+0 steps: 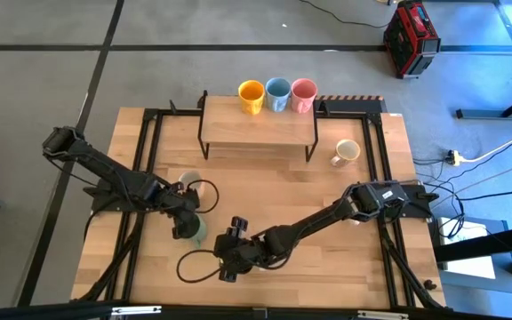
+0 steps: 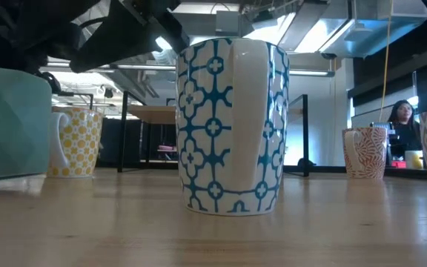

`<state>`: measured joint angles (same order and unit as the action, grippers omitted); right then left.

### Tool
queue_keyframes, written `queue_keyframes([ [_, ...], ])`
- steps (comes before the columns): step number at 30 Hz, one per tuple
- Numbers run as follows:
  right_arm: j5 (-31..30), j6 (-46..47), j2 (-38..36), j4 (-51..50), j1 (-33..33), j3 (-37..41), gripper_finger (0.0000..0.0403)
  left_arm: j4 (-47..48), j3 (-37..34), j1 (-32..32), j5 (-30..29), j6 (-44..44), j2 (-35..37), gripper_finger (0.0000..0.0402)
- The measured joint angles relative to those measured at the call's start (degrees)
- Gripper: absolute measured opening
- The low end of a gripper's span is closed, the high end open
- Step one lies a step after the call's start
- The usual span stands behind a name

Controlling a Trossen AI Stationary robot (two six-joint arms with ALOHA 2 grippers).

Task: Place coffee mugs
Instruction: Put the green mug on the shelf

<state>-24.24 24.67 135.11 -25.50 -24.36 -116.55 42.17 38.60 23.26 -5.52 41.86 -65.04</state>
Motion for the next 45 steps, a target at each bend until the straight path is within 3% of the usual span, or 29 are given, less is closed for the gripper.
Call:
queue_keyframes([
  [23, -0.6, 2.1, 0.0, 1.6, 0.8, 0.0, 0.0221, 0.1, 0.0, -0.1, -0.5, 3.2, 0.0, 0.0018],
  [32, 2.1, 6.6, 2.6, 3.9, 0.7, 0.1, 0.0221, 0.1, 0.0, -0.1, -1.7, 4.4, 0.1, 0.0018],
  [45, 1.5, 0.9, 5.7, 12.5, 0.8, 0.0, 0.0221, -1.0, 0.0, -0.1, -1.2, 2.3, 0.1, 0.0018],
])
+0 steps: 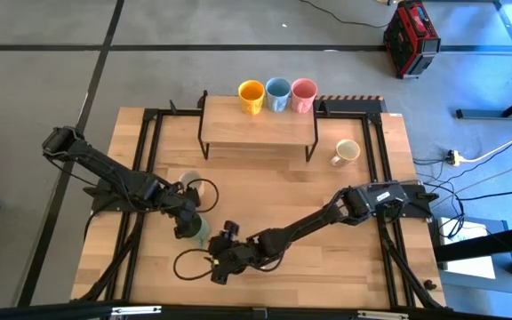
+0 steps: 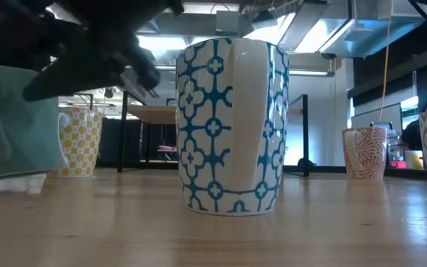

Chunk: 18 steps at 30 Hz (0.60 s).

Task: Place coffee mugs
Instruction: Put the green mug on the shelf

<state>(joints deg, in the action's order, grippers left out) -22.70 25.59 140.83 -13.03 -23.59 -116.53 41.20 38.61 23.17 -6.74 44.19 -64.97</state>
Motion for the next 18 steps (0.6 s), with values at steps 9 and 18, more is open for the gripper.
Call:
queue_keyframes([
  [9, 1.9, -1.1, 2.8, 7.8, 1.6, 0.0, 0.0221, -2.0, 0.0, 0.2, 0.0, -5.7, 0.0, 0.0018],
  [18, 3.2, -4.8, 2.8, 11.3, 2.3, 0.0, 0.022, -2.3, 0.0, 0.2, 0.0, -5.9, 0.0, 0.0018],
])
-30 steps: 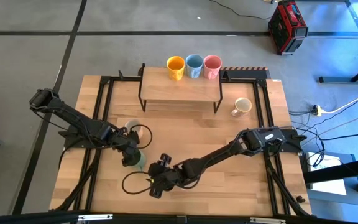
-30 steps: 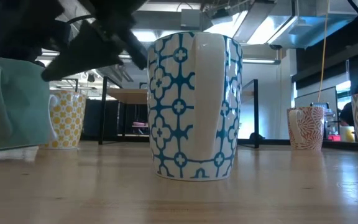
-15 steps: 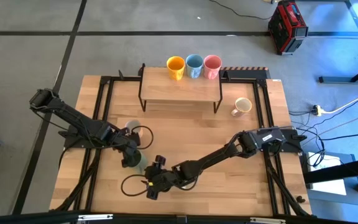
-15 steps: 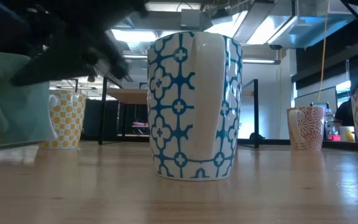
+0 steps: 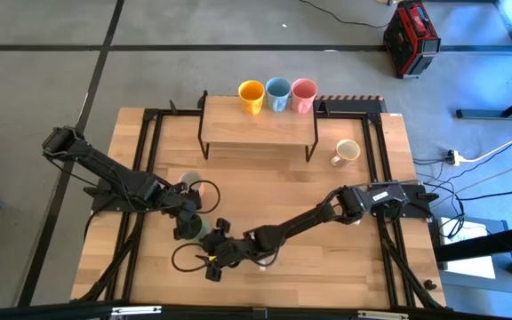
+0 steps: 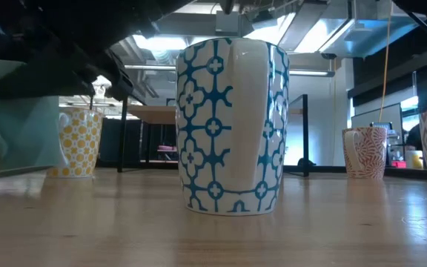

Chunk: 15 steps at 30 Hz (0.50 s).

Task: Place coffee mugs
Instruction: Put the green mug on the shelf

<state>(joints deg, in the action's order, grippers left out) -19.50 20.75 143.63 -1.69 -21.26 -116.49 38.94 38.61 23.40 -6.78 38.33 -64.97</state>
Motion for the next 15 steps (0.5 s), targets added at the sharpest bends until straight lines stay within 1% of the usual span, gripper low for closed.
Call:
queue_keyframes([
  [5, -1.2, -0.1, 0.0, -0.4, -0.1, 0.0, 0.022, 0.0, 0.0, 0.0, -0.2, -0.1, 0.0, 0.0017],
  [11, 0.2, 0.0, 0.4, -0.9, 0.3, 0.0, 0.022, -0.3, 0.0, 0.0, -0.5, -1.2, 0.0, 0.0017],
  [15, 2.8, -0.1, 0.5, -0.8, 0.3, 0.0, 0.022, -0.9, 0.0, 0.0, 0.0, -1.8, 0.0, 0.0017],
])
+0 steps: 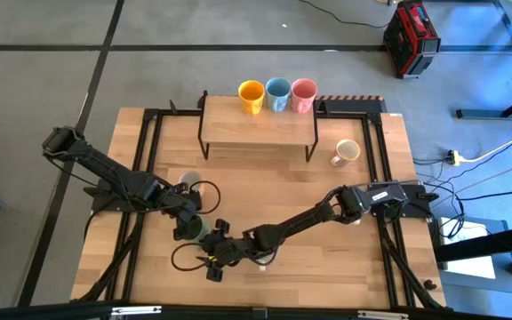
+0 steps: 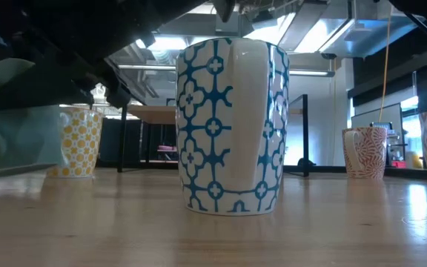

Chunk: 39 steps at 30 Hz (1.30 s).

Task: Place coffee mugs
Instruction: Put the green mug on the shelf

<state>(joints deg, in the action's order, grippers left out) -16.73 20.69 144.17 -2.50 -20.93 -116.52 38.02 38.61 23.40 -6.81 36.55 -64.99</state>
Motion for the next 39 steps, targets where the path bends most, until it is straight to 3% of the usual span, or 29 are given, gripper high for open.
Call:
queue_keyframes([
  [16, 2.9, -3.4, 1.2, 5.2, 0.4, 0.0, 0.0216, -2.4, 0.0, 0.0, -0.1, -3.2, 0.0, 0.0023],
  [20, 3.1, -4.6, 1.2, 5.0, 0.7, 0.0, 0.0176, -2.4, 0.0, 0.0, 0.0, -4.0, 0.0, 0.0024],
  [29, 4.4, -7.5, 1.2, 5.3, 0.8, 0.0, 0.0021, -2.5, 0.0, 0.0, 0.3, -5.2, 0.0, 0.0039],
  [39, 5.9, -8.7, 1.2, 4.1, 0.7, 0.1, 0.0013, -2.6, 0.1, 0.0, 2.5, -5.6, 1.3, 0.0101],
])
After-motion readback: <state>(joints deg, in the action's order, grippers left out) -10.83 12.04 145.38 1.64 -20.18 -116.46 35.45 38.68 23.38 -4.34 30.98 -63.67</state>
